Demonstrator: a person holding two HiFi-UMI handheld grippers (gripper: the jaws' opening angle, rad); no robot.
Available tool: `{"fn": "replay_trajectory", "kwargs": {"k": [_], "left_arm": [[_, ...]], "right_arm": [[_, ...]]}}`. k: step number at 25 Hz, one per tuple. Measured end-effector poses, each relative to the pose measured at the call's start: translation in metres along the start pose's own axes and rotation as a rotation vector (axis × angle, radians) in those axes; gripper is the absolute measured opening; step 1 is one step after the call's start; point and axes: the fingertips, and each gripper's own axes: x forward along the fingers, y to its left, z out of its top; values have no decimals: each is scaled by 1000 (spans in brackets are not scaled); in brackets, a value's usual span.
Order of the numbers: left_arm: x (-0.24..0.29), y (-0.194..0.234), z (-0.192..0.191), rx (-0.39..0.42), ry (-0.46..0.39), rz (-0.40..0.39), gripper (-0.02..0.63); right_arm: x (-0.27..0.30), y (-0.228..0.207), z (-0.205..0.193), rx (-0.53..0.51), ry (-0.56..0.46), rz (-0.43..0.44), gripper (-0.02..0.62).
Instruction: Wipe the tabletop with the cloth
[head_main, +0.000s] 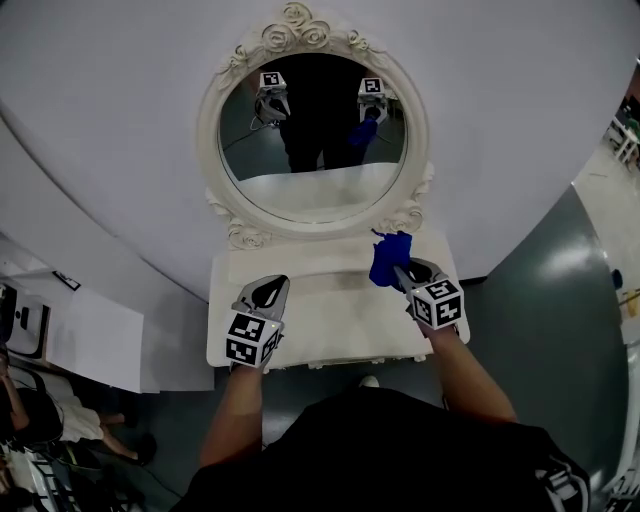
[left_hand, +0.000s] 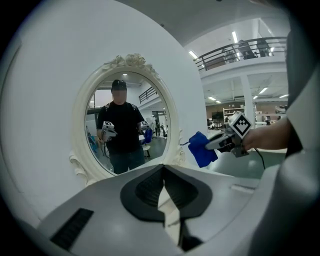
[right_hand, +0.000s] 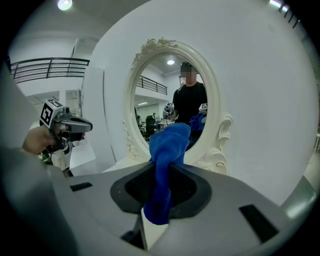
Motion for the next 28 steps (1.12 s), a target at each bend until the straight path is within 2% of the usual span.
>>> {"fn": "replay_trajectory", "kwargs": {"k": [11, 20, 28], "left_arm": [[58, -10, 8, -24, 36, 29, 9], [65, -11, 19, -20, 15, 18, 9], [62, -3, 24, -8, -16, -18, 9]], "right_arm": [[26, -48, -4, 2, 27, 59, 58], [32, -52, 6, -1, 13, 57, 58], [28, -47, 12, 1, 13, 20, 58]]}}
